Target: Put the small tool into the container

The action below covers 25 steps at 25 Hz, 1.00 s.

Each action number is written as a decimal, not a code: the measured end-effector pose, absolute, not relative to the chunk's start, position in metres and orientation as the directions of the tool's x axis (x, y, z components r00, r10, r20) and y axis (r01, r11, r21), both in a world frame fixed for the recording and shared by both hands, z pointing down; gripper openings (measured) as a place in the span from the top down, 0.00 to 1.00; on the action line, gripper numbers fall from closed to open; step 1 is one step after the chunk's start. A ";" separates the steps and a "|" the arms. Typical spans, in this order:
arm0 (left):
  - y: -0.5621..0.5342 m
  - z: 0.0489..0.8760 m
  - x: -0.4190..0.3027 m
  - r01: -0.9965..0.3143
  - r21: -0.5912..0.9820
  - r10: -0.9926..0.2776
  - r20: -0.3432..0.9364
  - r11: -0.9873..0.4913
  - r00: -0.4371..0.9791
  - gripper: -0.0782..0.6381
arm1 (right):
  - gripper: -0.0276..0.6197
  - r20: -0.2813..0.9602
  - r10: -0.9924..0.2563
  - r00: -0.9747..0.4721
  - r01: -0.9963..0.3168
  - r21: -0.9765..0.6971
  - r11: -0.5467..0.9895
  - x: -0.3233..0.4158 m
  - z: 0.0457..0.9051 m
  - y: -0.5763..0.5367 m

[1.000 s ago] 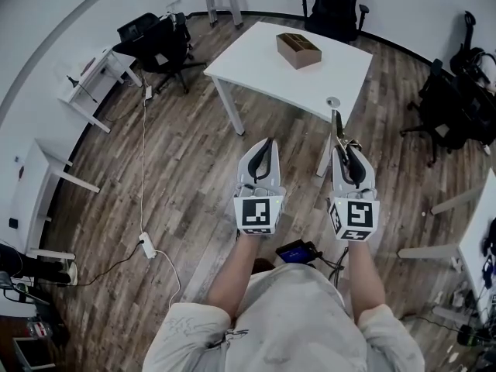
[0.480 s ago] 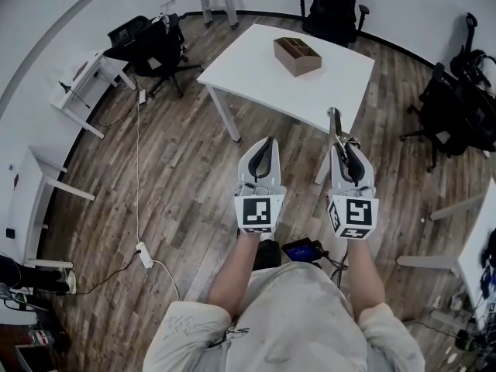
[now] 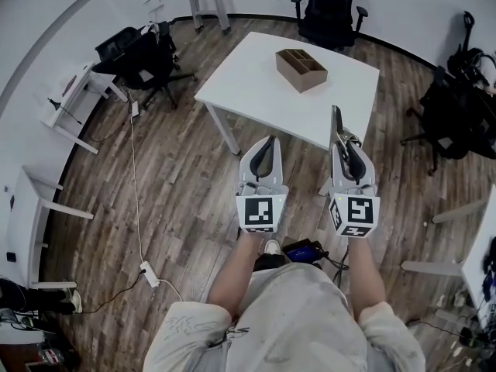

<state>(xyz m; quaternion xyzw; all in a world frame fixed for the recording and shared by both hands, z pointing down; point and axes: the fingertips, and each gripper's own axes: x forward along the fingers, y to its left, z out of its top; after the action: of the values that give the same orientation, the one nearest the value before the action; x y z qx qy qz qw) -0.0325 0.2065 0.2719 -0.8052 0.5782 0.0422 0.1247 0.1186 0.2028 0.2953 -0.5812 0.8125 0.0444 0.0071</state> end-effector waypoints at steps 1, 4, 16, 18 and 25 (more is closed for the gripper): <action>0.172 0.267 -0.060 -0.940 -0.150 -0.918 -0.212 -0.308 0.335 0.88 | 0.82 -0.062 -0.946 -0.318 -0.947 0.064 0.314 0.091 0.292 0.169; 0.071 0.264 -0.144 -0.934 -0.148 -0.910 -0.220 -0.326 0.352 0.88 | 0.82 -0.060 -0.951 -0.303 -0.952 0.071 0.298 0.006 0.289 0.069; -0.182 0.313 -0.305 -0.919 -0.139 -0.892 -0.224 -0.369 0.392 0.88 | 0.82 -0.042 -0.965 -0.259 -0.964 0.081 0.255 -0.156 0.344 -0.174; -0.224 0.320 -0.342 -0.917 -0.140 -0.891 -0.222 -0.373 0.397 0.88 | 0.82 -0.040 -0.967 -0.254 -0.965 0.083 0.250 -0.193 0.347 -0.214; -0.360 0.334 -0.352 -0.911 -0.137 -0.886 -0.217 -0.388 0.410 0.88 | 0.82 -0.041 -0.968 -0.249 -0.967 0.074 0.245 -0.206 0.363 -0.354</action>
<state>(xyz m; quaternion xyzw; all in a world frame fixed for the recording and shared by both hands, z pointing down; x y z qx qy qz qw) -0.3521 -0.3597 0.3336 -0.8313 0.5405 0.0542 0.1178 -0.2058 -0.3544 0.3627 -0.6129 0.7890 0.0419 -0.0063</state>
